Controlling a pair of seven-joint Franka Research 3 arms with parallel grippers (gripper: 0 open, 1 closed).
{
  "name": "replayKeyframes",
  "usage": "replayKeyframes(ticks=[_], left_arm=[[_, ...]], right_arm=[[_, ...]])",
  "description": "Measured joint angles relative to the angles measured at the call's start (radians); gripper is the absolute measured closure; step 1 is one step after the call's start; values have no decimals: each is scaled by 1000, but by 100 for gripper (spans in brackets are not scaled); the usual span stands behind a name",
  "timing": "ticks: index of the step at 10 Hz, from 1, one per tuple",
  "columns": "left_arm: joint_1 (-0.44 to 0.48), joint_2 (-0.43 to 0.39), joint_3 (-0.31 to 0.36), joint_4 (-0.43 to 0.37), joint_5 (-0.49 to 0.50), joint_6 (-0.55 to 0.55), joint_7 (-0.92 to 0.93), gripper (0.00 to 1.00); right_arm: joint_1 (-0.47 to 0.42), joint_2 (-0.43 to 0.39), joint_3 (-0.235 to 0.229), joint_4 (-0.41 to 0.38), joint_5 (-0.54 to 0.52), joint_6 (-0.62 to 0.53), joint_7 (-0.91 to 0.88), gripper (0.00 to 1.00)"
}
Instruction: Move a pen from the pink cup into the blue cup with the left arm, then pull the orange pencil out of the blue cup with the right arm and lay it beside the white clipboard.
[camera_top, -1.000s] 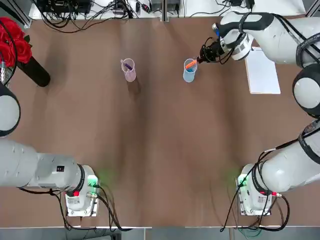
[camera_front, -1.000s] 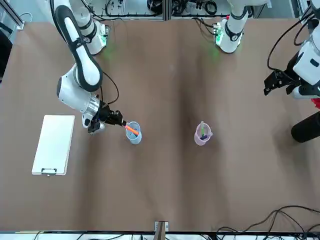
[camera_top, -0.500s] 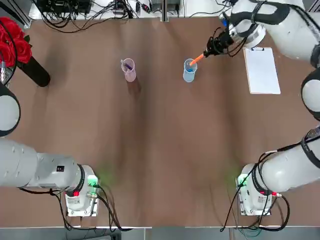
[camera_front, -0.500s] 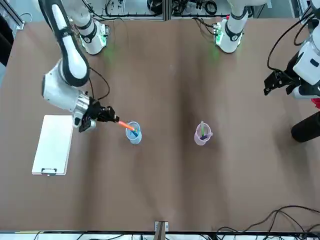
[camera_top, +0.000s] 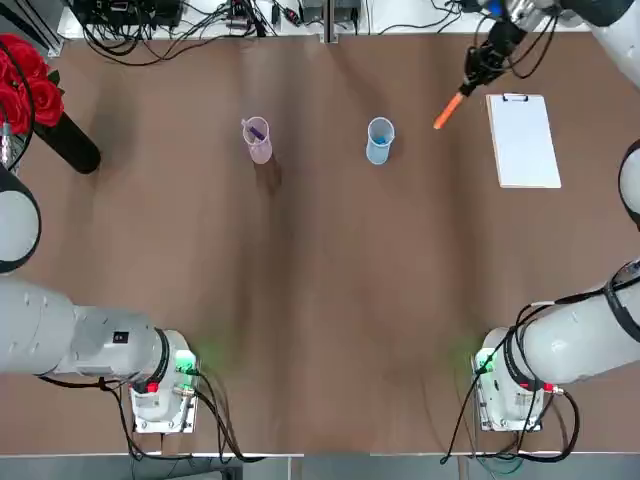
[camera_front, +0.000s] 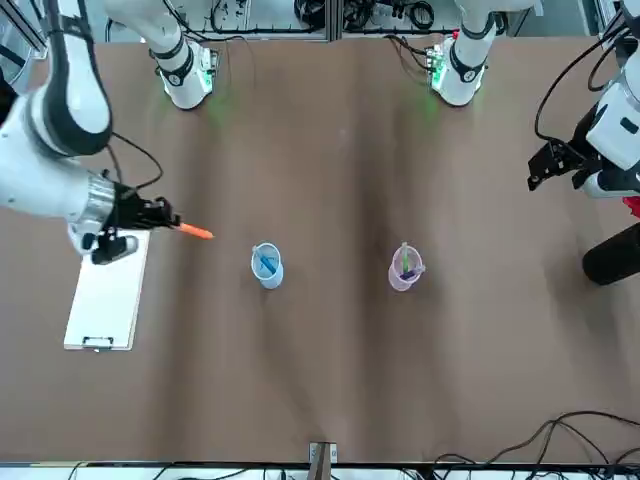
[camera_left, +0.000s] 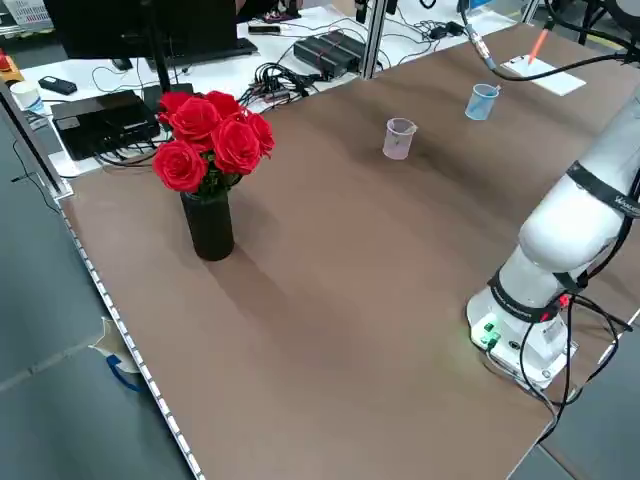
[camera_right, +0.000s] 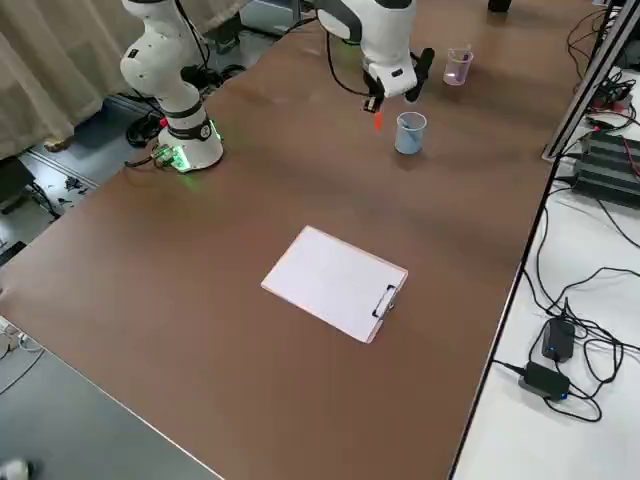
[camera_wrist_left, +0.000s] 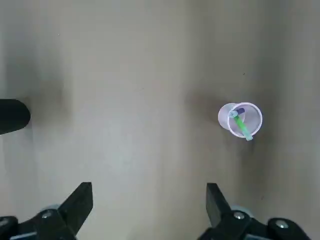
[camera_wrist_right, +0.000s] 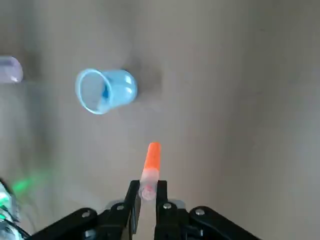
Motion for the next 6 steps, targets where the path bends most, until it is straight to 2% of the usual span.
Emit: replayKeyframes(ticks=[2,4,6], left_arm=[[0,0,0,0,0,0,0,0],[0,0,-1,1,0,0,0,0],[0,1,-1,1,0,0,-1,0]], right_arm=[[-8,46,-20,29,-111,-57,0,83],[-15,185,-32,38,-166,-55,0,83],[-18,317,-58,90,-190,-41,-31,83]])
